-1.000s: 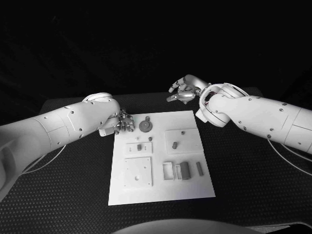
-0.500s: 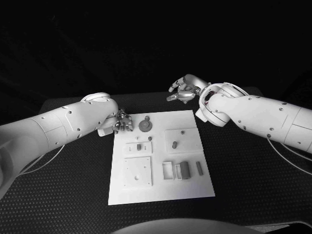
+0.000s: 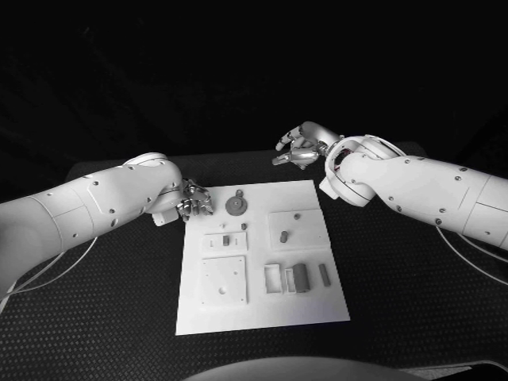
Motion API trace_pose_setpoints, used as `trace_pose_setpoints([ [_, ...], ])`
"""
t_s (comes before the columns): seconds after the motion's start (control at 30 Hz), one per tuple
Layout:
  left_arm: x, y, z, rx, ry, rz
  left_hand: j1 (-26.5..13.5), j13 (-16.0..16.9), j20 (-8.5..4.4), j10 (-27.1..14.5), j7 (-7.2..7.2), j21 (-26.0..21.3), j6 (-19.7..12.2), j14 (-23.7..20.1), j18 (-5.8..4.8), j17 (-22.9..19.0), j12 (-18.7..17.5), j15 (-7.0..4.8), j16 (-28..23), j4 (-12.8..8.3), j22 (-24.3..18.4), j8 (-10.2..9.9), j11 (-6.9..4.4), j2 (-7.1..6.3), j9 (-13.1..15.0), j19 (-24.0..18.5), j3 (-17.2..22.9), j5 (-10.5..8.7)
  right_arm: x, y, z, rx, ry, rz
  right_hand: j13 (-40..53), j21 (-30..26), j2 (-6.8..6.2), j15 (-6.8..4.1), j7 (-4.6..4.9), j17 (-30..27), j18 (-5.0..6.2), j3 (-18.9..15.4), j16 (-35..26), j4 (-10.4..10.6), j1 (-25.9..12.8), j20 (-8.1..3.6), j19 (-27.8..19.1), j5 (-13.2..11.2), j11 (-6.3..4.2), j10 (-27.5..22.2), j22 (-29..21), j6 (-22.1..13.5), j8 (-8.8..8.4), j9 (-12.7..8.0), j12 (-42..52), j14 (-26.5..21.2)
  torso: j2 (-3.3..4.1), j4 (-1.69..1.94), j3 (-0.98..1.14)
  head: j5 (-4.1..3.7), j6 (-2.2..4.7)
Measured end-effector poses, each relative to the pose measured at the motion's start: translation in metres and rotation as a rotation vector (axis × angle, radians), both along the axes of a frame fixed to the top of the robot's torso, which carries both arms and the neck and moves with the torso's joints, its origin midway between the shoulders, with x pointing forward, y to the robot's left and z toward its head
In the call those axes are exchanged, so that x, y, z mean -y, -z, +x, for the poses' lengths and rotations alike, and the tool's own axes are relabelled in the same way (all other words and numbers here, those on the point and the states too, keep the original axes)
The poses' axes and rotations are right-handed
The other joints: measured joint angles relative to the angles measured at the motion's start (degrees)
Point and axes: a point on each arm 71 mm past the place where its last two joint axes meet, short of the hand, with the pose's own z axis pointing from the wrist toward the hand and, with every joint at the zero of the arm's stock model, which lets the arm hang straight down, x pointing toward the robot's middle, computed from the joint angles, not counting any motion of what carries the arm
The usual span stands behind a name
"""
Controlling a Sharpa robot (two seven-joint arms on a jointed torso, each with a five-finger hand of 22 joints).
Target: Assemble the parts on the task board
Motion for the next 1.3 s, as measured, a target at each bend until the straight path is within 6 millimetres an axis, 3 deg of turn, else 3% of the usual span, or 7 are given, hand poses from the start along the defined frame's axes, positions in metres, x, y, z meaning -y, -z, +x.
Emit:
trace_pose_setpoints([
  [0.23,-0.008,-0.011,-0.014,-0.030,-0.020,-0.083,0.31,-0.09,-0.18,0.43,-0.20,0.02,0.21,0.31,0.00,-0.18,0.00,-0.11,0.00,0.15,0.00,0.00,0.03,-0.32,-0.01,0.22,0.17,-0.12,0.004,0.000,0.001,0.000,0.010,-0.003,-0.06,0.00,0.00,0.00,0.13,0.00,0.00,0.00,0.00,0.00,0.00,0.00,0.00,0.00,0.00,0.00,0.00,-0.14,0.00,0.00,0.00,0.00,-0.02,0.10,-0.03,0.06,0.02],
  [0.37,-0.014,-0.016,-0.024,-0.030,-0.017,-0.087,0.74,-0.22,-0.10,0.44,-0.20,0.02,0.22,0.42,-0.01,-0.30,0.00,-0.04,0.00,-0.12,0.00,0.00,0.02,-0.74,-0.02,0.30,0.49,-0.16,0.008,0.001,0.003,-0.001,0.020,-0.007,-0.06,0.00,0.00,0.00,0.13,0.00,0.00,0.00,0.00,0.00,0.00,0.00,0.00,0.00,0.00,0.00,0.00,-0.14,0.00,0.00,0.00,0.00,-0.03,0.10,-0.04,0.47,0.12],
  [0.57,-0.008,-0.017,-0.038,-0.038,0.013,-0.085,1.02,-0.27,-0.09,0.45,-0.19,0.02,0.22,0.45,-0.01,-0.37,0.00,-0.04,-0.01,-0.14,-0.01,0.00,0.01,-1.02,-0.03,0.31,0.51,0.03,0.007,0.001,0.004,-0.001,0.022,-0.007,-0.06,0.00,0.18,0.00,0.13,0.00,0.00,0.02,0.00,0.02,-0.18,0.00,0.00,0.00,0.00,0.00,0.00,-0.14,0.00,0.00,0.00,0.00,-0.05,0.17,-0.03,0.82,0.33],
  [0.87,-0.008,-0.011,-0.047,-0.042,0.033,-0.046,1.02,-0.35,0.01,0.85,-0.09,0.02,0.33,0.58,-0.01,-0.43,0.00,0.03,-0.01,-0.14,-0.01,0.00,0.21,-1.02,-0.04,0.40,0.51,0.03,0.005,0.001,0.004,-0.001,0.018,-0.006,-0.07,0.00,0.30,0.00,0.15,-0.06,0.00,0.16,0.00,0.16,-0.30,0.00,0.00,0.00,0.00,0.00,0.00,-0.11,0.00,0.00,0.23,0.00,-0.05,0.09,-0.10,1.20,0.01],
  [1.3,-0.008,0.007,-0.058,-0.071,0.060,0.008,1.28,-0.48,0.04,1.05,-0.30,0.02,0.71,0.81,-0.01,-0.55,-0.01,0.22,-0.01,-0.02,-0.02,0.00,0.23,-1.28,-0.05,0.42,0.58,0.00,0.003,0.002,0.003,-0.009,0.011,-0.008,-0.11,0.00,0.30,0.00,0.21,-0.05,0.00,0.00,0.00,0.32,-0.30,0.00,0.00,0.00,0.00,0.00,0.00,0.00,0.00,0.00,0.23,0.00,-0.01,-0.03,0.00,1.42,-0.36],
])
